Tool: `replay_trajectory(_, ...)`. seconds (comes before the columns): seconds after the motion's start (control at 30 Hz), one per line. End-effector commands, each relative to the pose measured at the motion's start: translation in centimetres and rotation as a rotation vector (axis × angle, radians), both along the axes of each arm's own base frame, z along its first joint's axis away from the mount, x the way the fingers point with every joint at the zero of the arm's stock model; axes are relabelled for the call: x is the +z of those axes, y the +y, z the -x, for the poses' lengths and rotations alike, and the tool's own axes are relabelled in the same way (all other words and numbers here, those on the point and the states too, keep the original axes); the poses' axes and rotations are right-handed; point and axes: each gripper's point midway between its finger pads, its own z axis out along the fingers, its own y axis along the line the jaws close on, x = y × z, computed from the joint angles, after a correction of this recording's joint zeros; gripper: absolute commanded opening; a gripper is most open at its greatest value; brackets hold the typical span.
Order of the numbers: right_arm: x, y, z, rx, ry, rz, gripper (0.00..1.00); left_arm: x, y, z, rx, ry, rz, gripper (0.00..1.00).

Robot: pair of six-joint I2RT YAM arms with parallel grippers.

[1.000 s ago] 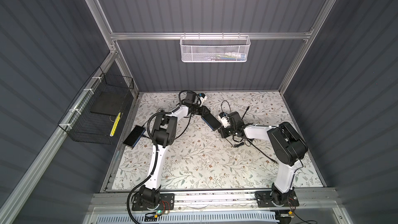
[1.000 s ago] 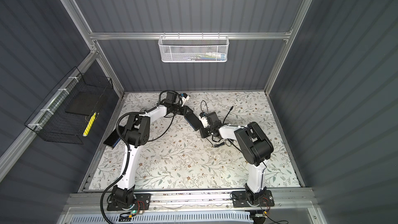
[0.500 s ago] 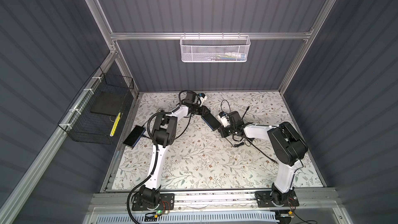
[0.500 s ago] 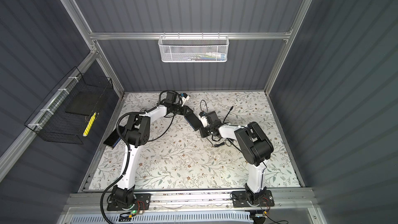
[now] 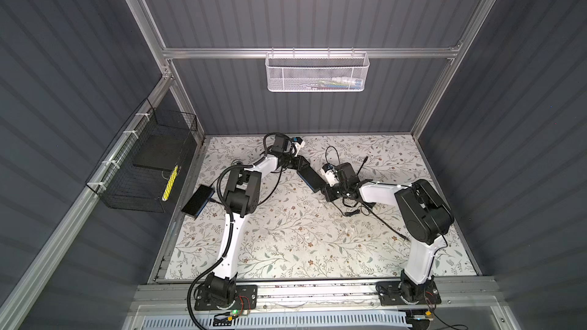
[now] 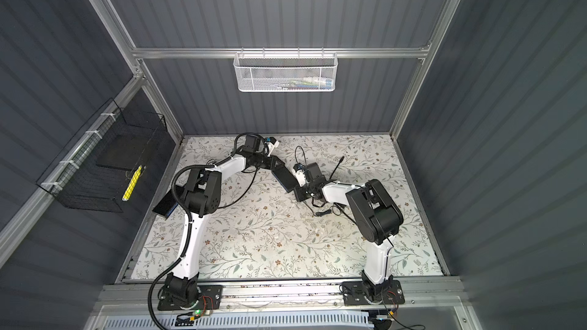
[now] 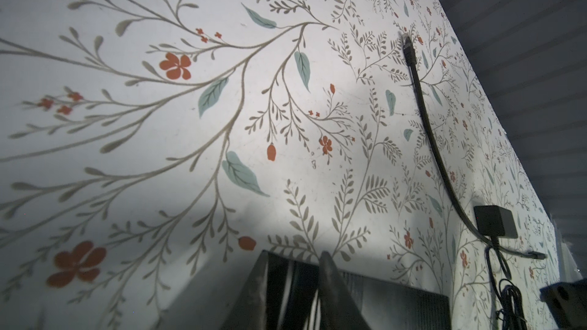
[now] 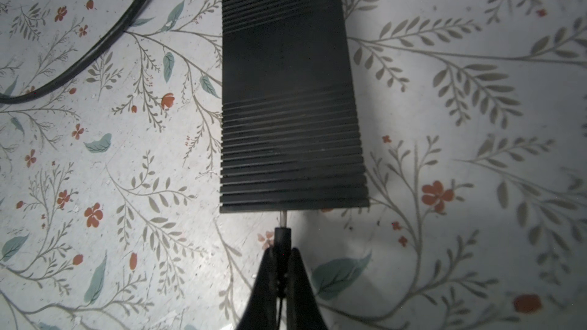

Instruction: Insert the plug into the switch port

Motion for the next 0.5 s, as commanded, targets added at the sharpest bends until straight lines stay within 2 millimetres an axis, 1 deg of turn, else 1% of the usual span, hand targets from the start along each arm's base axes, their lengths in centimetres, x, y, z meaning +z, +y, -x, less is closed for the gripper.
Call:
replay_trajectory(0.0, 0.47, 0.63, -0.37, 0.008, -0.018, -0.006, 0.02, -1.22, 0.02, 0.34, -0.016, 0.031, -0.017, 0.28)
replay_trajectory(0.3, 0.11, 0.43, -1.28, -0.034, -0.015, 0.008, 0.01, -1.47, -0.12, 0.72, -0.019, 0.041, -0.013, 0.28)
replay_trajectory(0.47, 0.22, 0.59, -1.35, -0.055, -0.013, -0.016, 0.01, -1.69, -0.05, 1.11, -0.019, 0.048, -0.011, 0.28)
